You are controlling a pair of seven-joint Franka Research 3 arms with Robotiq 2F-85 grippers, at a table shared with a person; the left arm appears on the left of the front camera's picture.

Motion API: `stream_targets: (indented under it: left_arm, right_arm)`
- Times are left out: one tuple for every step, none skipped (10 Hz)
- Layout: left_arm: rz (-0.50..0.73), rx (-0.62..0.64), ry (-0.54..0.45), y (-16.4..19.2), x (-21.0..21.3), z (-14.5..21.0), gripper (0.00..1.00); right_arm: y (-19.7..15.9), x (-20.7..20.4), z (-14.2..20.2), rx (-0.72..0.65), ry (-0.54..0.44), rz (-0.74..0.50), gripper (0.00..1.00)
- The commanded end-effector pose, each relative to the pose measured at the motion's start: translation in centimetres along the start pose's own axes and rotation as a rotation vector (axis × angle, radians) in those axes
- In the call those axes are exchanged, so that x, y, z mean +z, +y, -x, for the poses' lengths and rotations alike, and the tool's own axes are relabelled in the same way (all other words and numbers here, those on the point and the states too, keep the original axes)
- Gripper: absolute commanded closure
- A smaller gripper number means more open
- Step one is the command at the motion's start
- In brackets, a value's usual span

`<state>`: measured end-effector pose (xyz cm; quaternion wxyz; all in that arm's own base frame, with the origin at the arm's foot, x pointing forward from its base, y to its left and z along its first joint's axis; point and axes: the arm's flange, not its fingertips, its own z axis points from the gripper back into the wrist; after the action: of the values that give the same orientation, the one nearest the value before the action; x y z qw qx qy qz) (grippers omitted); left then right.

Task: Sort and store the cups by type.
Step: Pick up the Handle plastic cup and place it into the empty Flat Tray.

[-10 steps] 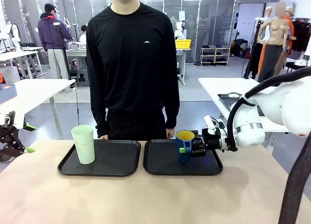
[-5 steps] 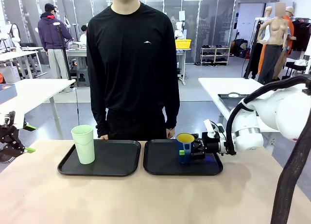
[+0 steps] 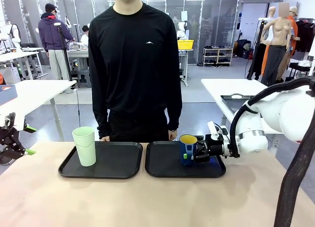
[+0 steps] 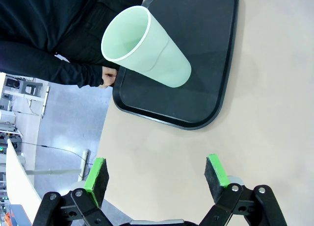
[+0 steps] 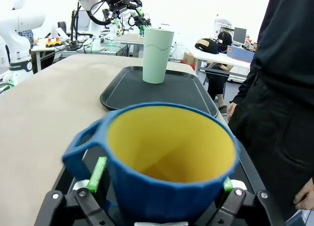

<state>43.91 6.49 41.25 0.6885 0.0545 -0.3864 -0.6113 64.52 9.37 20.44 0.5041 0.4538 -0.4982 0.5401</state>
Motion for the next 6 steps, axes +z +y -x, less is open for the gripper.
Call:
stream_targets:
  left_arm:
    - [-0.001,-0.008,-0.01,0.0,-0.1,0.1,0.0]
    - [-0.001,-0.008,-0.01,0.0,-0.1,0.1,0.0]
    - [-0.001,-0.008,-0.01,0.0,-0.1,0.1,0.0]
    - [-0.001,-0.008,-0.01,0.0,-0.1,0.1,0.0]
    - [-0.001,-0.008,-0.01,0.0,-0.1,0.1,0.0]
    - [-0.001,-0.008,-0.01,0.0,-0.1,0.1,0.0]
  right_arm:
    - [0.1,0.0,-0.4,-0.016,0.008,0.015,0.0]
    - [0.2,0.2,-0.4,-0.015,0.01,0.014,0.0]
    - [0.3,0.5,-0.4,-0.013,0.009,0.018,0.0]
    - [0.4,0.9,-0.4,-0.02,0.014,0.023,0.0]
    - [0.5,1.2,-0.4,-0.025,0.017,0.024,0.0]
    - [0.6,1.5,-0.4,-0.028,0.019,0.025,0.0]
